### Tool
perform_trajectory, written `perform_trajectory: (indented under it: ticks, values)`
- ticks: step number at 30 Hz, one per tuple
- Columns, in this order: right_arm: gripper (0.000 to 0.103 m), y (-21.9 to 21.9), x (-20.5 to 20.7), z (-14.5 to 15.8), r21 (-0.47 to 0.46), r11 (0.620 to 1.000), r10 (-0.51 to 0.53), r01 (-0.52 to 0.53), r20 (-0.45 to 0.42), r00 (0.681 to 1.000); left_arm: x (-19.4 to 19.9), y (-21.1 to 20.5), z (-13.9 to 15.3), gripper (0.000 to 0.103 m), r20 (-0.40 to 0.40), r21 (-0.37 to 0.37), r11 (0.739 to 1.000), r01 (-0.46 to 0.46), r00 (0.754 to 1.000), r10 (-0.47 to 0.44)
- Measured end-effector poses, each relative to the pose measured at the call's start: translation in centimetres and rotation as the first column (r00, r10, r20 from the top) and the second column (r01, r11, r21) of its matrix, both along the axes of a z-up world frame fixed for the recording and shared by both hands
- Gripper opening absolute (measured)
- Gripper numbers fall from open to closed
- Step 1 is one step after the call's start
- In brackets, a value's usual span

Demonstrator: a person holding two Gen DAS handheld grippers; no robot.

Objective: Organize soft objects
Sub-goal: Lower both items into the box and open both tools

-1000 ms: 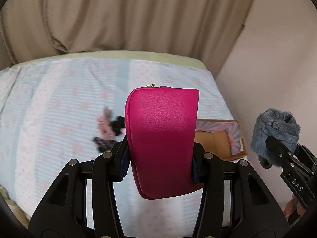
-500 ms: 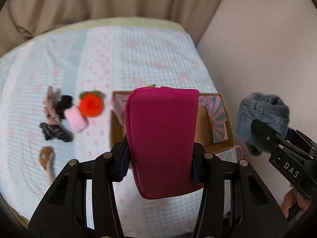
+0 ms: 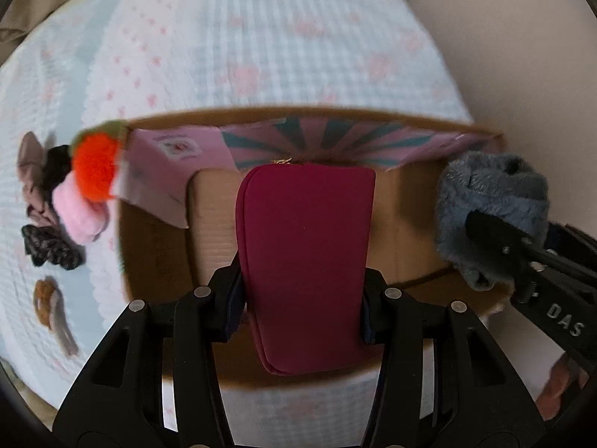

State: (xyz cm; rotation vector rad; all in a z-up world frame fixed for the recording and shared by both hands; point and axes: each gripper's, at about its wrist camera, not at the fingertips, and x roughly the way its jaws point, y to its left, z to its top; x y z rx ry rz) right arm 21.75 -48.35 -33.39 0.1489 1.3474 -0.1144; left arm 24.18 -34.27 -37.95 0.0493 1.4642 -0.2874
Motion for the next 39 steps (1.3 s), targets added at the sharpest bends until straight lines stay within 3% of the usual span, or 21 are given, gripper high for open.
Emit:
perform_trajectory:
  ticks: [6, 10, 12, 13, 14, 15, 18, 28, 39]
  values:
    - [0.044, -0.1, 0.8, -3.0, 0.040, 0.999, -0.005, 0.007, -0.052, 0.999, -0.1, -1.1, -2.7, 0.043, -0.054, 0.050, 0.995, 0.083, 0.995, -0.080]
    - [0.044, -0.7, 1.4, -3.6, 0.077, 0.997, -0.013, 0.018, -0.062, 0.998, -0.1, -0.8, -3.3, 0.046, -0.066, 0.047, 0.995, 0.085, 0.994, -0.082]
    - [0.054, -0.5, 1.9, -3.9, 0.083, 0.997, 0.004, 0.001, -0.068, 0.998, -0.1, -1.1, -2.7, 0.063, -0.026, 0.076, 0.990, 0.120, 0.993, -0.119]
    - [0.059, -0.3, 2.1, -3.9, 0.081, 0.997, 0.014, -0.009, -0.064, 0.998, -0.2, -1.4, -2.1, 0.091, 0.005, 0.104, 0.984, 0.145, 0.989, -0.146]
    - [0.078, -0.2, 2.2, -3.9, 0.079, 0.997, 0.023, -0.019, -0.056, 0.998, -0.4, -1.7, -1.6, 0.103, 0.040, 0.133, 0.976, 0.172, 0.983, -0.179]
    - [0.102, -0.1, 2.3, -4.0, 0.082, 0.996, 0.025, -0.021, -0.053, 0.998, -0.6, -1.9, -1.2, 0.102, 0.065, 0.153, 0.970, 0.191, 0.977, -0.203]
    - [0.103, -0.1, 2.2, -3.9, 0.102, 0.994, 0.036, -0.032, -0.037, 0.999, -1.0, -1.8, -1.1, 0.102, 0.054, 0.137, 0.966, 0.218, 0.972, -0.227]
    - [0.103, -0.3, 0.8, -2.6, 0.067, 0.996, 0.053, -0.054, 0.009, 0.999, -1.2, -0.6, 1.6, 0.102, 0.077, 0.091, 0.982, 0.166, 0.982, -0.173]
    - [0.103, -0.4, -1.9, 4.3, 0.052, 0.998, -0.030, 0.024, 0.104, 0.994, -3.4, 0.1, 8.3, 0.102, 0.190, 0.050, 0.986, 0.158, 0.968, -0.164]
